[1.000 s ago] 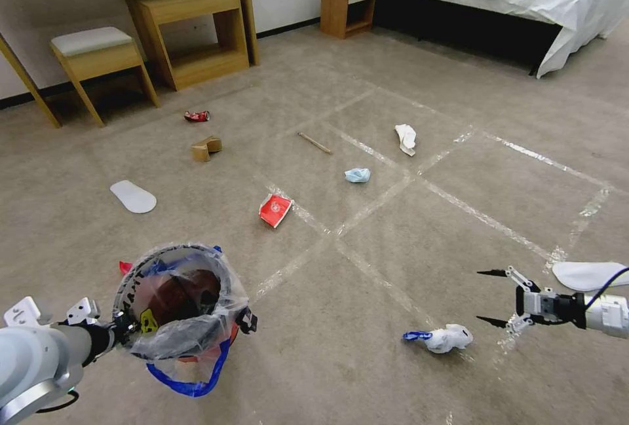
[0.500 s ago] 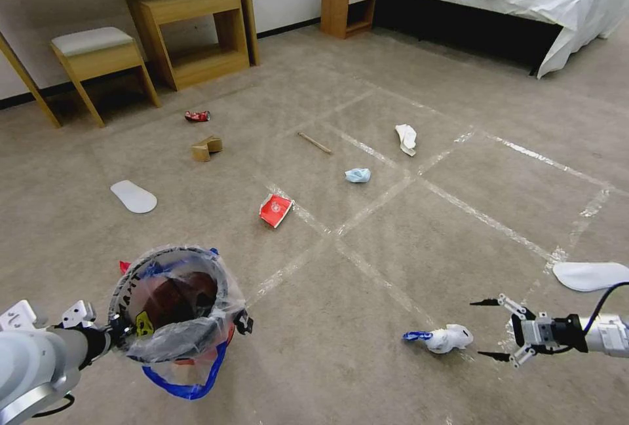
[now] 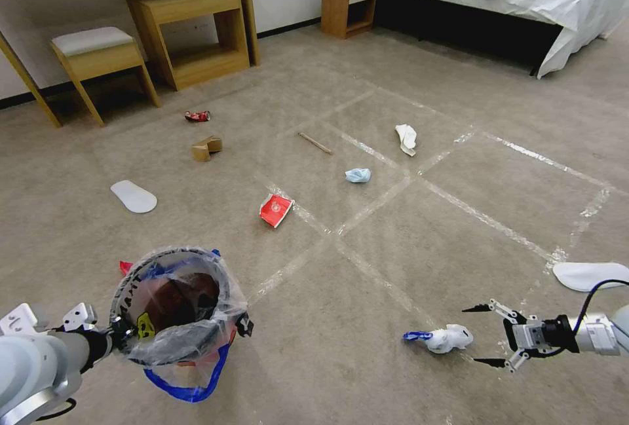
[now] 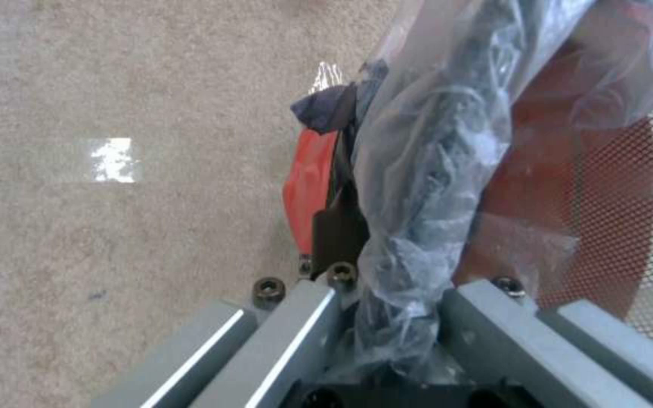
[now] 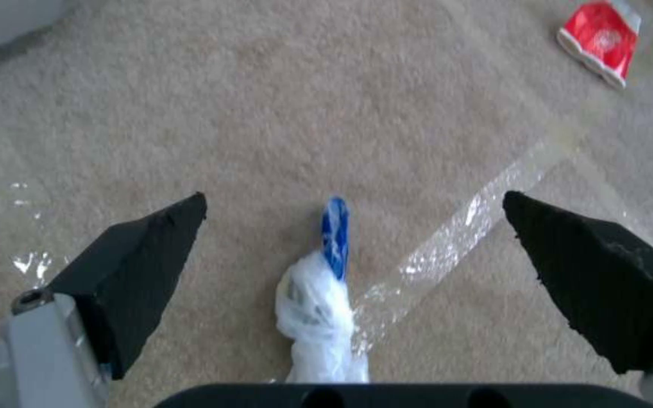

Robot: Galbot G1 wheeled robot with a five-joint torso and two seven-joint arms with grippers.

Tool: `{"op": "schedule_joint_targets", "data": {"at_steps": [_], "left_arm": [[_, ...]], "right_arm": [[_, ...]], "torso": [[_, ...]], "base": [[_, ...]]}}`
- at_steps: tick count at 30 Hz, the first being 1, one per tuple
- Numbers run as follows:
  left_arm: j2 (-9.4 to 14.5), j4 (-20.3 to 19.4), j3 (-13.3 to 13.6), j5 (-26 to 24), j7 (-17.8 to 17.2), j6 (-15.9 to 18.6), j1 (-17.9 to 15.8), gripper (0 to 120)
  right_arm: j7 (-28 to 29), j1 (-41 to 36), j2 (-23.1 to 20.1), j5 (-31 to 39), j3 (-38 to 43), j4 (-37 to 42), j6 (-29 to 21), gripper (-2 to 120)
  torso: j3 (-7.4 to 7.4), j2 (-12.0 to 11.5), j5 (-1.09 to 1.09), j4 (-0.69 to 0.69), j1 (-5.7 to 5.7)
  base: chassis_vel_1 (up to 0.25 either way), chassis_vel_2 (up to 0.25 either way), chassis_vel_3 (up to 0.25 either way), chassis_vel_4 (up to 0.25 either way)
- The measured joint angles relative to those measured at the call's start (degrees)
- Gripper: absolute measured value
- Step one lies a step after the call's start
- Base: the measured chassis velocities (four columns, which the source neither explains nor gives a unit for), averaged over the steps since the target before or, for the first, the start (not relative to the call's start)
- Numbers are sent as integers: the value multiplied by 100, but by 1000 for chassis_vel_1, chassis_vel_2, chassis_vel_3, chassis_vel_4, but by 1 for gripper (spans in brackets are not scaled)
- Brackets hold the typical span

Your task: Pick up the trash bin and place the garbage on the floor into it.

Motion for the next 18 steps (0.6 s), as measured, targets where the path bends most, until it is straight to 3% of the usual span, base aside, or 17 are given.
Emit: {"op": "schedule_joint_targets", "data": {"at_steps": [18], "left_arm": [[-58, -47, 122, 208, 64, 0, 65, 0]], "right_arm": [[205, 290, 431, -116, -116, -587, -136, 100]], "torso": [[0, 0, -1, 0, 0]], "base": [[0, 0, 0, 0]]}}
